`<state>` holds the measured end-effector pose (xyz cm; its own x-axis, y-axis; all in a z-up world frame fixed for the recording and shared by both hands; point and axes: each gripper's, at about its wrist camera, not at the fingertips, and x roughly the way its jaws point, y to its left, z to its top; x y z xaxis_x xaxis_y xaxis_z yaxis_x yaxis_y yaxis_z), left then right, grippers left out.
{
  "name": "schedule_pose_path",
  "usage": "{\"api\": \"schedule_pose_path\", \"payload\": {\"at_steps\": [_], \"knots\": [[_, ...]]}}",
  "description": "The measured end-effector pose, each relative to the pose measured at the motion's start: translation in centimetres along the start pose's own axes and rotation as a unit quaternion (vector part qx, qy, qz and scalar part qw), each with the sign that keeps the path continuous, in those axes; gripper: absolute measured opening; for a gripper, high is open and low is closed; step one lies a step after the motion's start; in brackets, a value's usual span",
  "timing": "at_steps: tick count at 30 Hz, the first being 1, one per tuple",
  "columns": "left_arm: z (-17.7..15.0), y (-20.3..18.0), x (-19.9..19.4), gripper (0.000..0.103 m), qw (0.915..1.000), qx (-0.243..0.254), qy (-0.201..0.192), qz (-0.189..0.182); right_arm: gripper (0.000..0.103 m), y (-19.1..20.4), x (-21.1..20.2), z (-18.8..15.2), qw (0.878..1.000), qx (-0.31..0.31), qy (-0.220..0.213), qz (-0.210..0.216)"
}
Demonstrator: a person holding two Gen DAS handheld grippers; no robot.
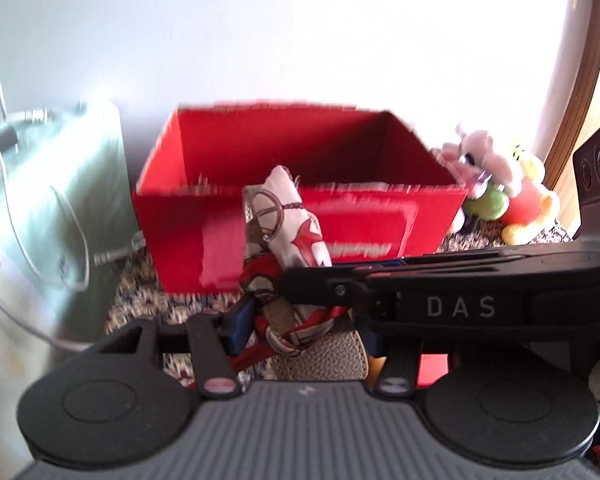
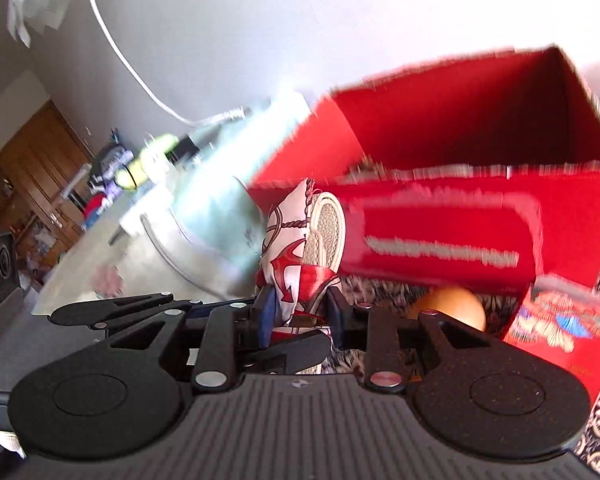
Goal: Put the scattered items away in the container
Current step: 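Lift the cloth up above the red box rim with the right gripper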
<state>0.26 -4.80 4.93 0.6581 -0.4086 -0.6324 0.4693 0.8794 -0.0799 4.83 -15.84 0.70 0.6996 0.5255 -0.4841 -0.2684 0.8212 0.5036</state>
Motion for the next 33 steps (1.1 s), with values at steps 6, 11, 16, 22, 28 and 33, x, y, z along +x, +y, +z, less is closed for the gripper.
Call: {"api": "schedule_pose_path", "payload": {"at_steps": [6,11,16,22,28,33], "knots": [[5.2,-1.1,-1.8,0.054,0.9972,0.051,-0.054,-0.007,0.030,0.7,-2.6,3.6,0.997,-0.006,-0.073,0.006],[10.0,-2.2,-2.2,0.054,0.9900,0.099,-0.101,-0.002,0.030,0.7,-3.8,7.3,0.991,-0.010,-0.136,0.004],[14.1,-2.6,-1.4,0.054,0.9834,0.122,-0.134,-0.012,0.030,1.0,-4.3,10.7,0.981,-0.038,-0.189,-0.023],[16.3,-1.4,3.2,0.054,0.9874,0.107,-0.108,-0.045,0.030,-1.1,-2.3,12.9,0.981,-0.045,-0.181,-0.060],[14.8,0.0,9.8,0.054,0.9940,0.083,-0.030,-0.065,0.030,-4.9,2.7,12.2,0.991,-0.004,-0.098,-0.088],[13.5,0.5,14.0,0.054,0.9945,0.082,0.030,-0.059,0.030,-7.2,6.5,11.4,0.994,0.031,-0.027,-0.104]]}}
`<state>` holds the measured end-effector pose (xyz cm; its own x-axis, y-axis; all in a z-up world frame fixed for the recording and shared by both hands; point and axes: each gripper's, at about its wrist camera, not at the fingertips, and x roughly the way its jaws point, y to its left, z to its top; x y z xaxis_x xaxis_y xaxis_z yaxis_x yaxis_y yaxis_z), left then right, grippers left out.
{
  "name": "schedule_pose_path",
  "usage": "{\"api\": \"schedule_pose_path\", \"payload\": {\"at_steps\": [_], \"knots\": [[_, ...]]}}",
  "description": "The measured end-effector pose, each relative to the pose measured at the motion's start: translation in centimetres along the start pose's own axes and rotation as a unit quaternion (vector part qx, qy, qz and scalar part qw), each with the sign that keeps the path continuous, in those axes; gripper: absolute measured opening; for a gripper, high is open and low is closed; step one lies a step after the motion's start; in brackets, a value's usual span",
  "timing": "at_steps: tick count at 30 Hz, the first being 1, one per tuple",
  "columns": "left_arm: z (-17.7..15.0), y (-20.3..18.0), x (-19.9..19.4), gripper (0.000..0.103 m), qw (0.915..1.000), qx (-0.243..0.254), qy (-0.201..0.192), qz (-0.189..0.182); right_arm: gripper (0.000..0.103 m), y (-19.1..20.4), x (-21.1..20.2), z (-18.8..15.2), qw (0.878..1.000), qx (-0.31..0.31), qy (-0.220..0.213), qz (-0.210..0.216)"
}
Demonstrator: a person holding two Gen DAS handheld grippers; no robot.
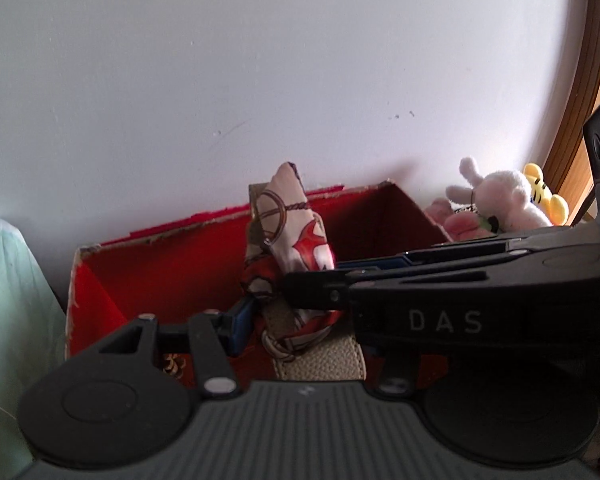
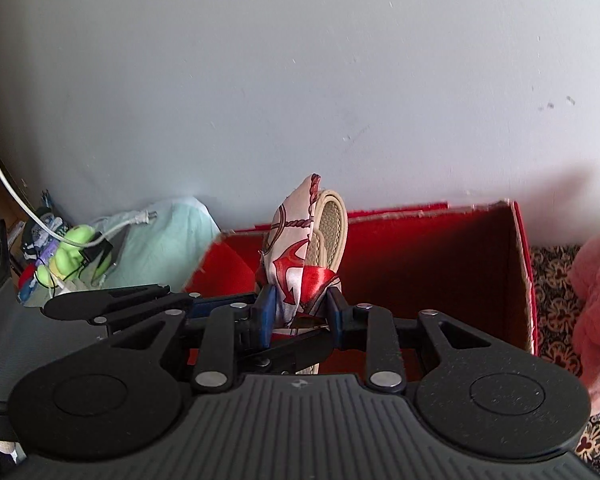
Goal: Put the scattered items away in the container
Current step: 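Lift the cloth up above the red box rim with the right gripper, then lower the cloth into the red box beside the pine cone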
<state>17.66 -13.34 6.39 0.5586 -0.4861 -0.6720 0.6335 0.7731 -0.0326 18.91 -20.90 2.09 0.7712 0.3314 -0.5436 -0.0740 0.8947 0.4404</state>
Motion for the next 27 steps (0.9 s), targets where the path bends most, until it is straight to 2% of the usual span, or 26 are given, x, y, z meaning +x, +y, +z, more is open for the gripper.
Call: {"api": "schedule_pose_path", "payload": {"at_steps": [5,11,13,15,27], "knots": [[-0.7,1.0,2.8,0.054,0.9985,0.000,0.053,0.009,0.030,-1.0,3.0,0.0,0.998,0.022,0.065,-0.013],[-1.1,1.5,5.4,0.053,0.9936,0.017,0.111,0.013,0.029,-1.8,6.3,0.5,0.985,0.058,0.158,-0.026],[-1.1,1.5,5.9,0.049,0.9926,0.024,0.119,0.000,0.013,-1.8,7.1,0.5,0.982,0.063,0.178,-0.024],[-1.0,1.6,6.1,0.045,0.9919,0.025,0.125,0.001,0.006,-1.7,7.6,0.5,0.980,0.064,0.188,-0.022],[-1.5,2.7,6.7,0.048,0.9897,-0.001,0.142,-0.017,0.008,-2.3,7.8,-0.1,0.974,0.096,0.206,-0.022]]}}
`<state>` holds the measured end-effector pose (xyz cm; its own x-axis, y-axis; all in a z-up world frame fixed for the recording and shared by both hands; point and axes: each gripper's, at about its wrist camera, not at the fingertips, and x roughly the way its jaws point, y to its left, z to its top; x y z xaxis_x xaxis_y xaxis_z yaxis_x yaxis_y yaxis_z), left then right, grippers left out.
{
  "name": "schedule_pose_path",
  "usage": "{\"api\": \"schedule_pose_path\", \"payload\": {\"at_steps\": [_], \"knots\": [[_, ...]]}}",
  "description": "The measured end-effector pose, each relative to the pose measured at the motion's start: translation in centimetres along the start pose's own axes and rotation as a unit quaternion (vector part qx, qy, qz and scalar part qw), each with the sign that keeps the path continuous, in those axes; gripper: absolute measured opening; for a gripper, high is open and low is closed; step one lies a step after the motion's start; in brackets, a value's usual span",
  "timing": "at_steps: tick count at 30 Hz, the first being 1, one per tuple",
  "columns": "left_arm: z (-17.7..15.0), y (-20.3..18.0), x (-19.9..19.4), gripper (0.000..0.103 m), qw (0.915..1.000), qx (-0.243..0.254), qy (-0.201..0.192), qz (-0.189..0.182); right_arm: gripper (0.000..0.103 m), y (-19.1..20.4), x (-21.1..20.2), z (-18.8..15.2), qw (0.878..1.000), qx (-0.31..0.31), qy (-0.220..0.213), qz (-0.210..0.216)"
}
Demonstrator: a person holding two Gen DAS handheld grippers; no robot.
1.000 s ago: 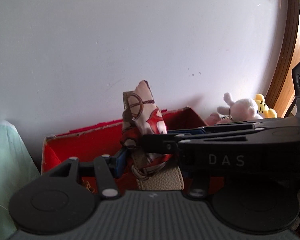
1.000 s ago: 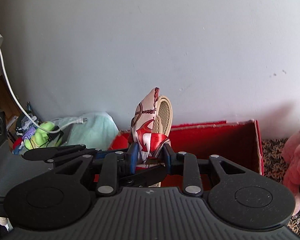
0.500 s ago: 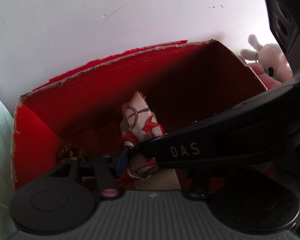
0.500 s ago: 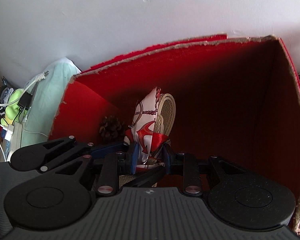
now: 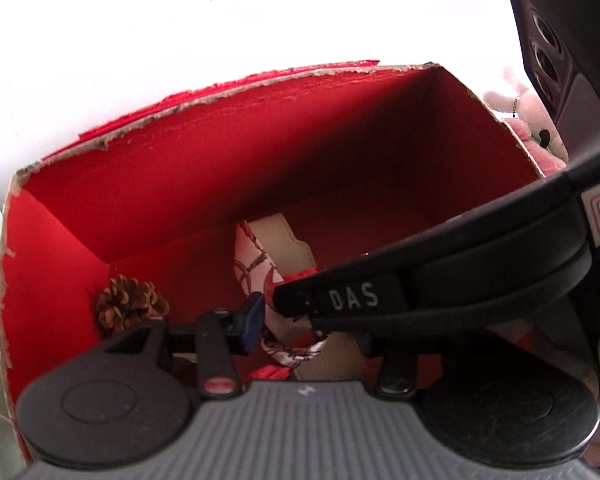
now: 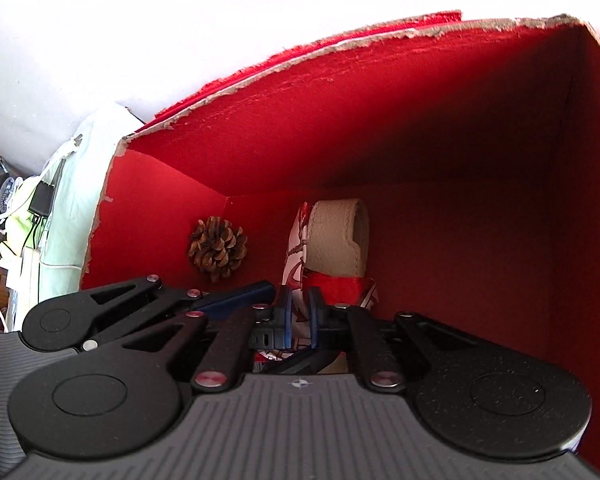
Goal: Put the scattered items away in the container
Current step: 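Lower the cloth into the red box beside the pine cone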
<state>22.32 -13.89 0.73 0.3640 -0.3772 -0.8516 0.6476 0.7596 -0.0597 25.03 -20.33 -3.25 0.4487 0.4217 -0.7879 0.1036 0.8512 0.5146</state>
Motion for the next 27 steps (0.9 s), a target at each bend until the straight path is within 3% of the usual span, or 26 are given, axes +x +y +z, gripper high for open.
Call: {"api": "schedule_pose_path", "payload": {"at_steps": [7,18,27], "knots": [[-0.5,-0.1,-0.4,0.049,0.9998,-0.006,-0.012,0.012,0.009,0.1,-0.3,-0.5,1.000,-0.010,0.001,0.020],[-1.3,-1.6,-1.4,0.060,0.9948,0.009,-0.053,0.087,0.009,-0.8,-1.2,0.0,0.997,0.003,-0.049,0.059],[-1.8,-2.0,-2.0,0.061,0.9916,0.004,-0.067,0.110,0.010,-0.5,-1.3,-0.1,0.995,-0.002,-0.068,0.070]]}}
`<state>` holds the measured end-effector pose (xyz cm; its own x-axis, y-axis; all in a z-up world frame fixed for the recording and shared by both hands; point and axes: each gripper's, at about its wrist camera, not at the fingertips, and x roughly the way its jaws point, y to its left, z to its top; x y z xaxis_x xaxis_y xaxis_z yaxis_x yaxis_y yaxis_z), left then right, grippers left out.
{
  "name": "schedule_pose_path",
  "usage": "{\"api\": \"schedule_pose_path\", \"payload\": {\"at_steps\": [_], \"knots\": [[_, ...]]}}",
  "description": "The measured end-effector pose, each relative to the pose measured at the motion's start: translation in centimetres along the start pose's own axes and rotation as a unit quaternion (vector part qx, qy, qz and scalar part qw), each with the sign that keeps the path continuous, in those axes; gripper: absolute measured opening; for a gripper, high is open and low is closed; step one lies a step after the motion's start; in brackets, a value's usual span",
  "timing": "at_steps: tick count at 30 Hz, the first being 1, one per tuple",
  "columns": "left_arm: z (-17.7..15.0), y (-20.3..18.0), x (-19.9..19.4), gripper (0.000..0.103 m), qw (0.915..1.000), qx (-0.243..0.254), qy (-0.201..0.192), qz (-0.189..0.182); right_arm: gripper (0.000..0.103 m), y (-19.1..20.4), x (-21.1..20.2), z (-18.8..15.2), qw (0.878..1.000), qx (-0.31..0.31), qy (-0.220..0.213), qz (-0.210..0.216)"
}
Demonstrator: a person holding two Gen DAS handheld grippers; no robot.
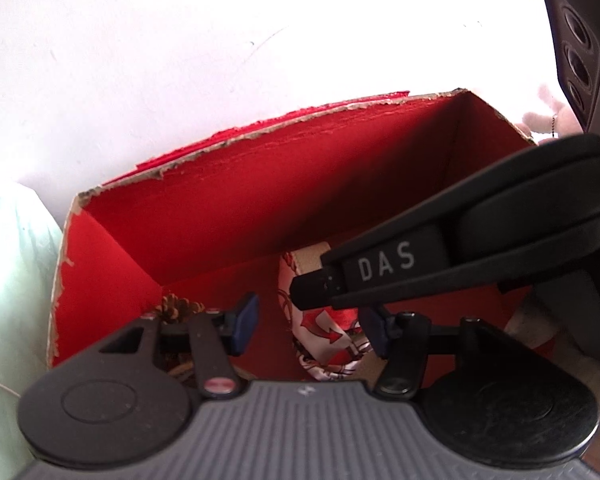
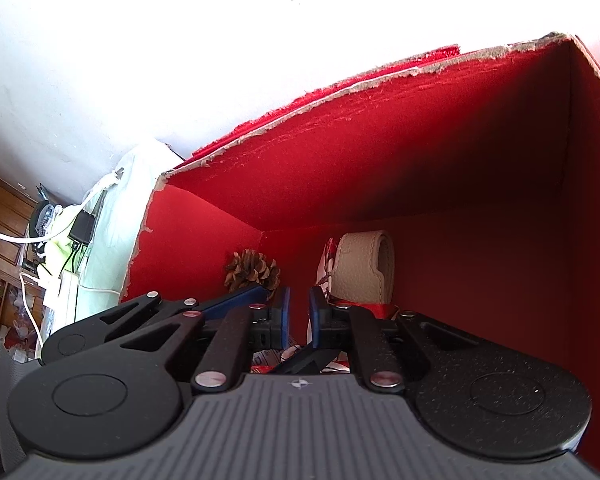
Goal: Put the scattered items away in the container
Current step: 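Lower the cloth into the red box beside the pine cone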
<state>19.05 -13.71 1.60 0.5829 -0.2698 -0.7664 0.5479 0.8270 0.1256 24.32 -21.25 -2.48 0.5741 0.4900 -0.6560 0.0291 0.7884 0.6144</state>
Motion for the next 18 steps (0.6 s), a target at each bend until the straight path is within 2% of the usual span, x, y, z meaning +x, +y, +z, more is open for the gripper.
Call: {"api": "schedule_pose_path", "payload": {"at_steps": [8,18], "knots": [[-0.3,0.0,-0.5,0.061,0.9999,-0.009,-0.005,0.005,0.010,0.6,1.2,0.0,1.000,-0.004,-0.005,0.001],[-1.0,0.9,-1.5,0.063,0.9998,-0.008,-0.013,0.011,0.010,0.3,0.3,-0.1,1.000,-0.007,-0.010,0.004]]}}
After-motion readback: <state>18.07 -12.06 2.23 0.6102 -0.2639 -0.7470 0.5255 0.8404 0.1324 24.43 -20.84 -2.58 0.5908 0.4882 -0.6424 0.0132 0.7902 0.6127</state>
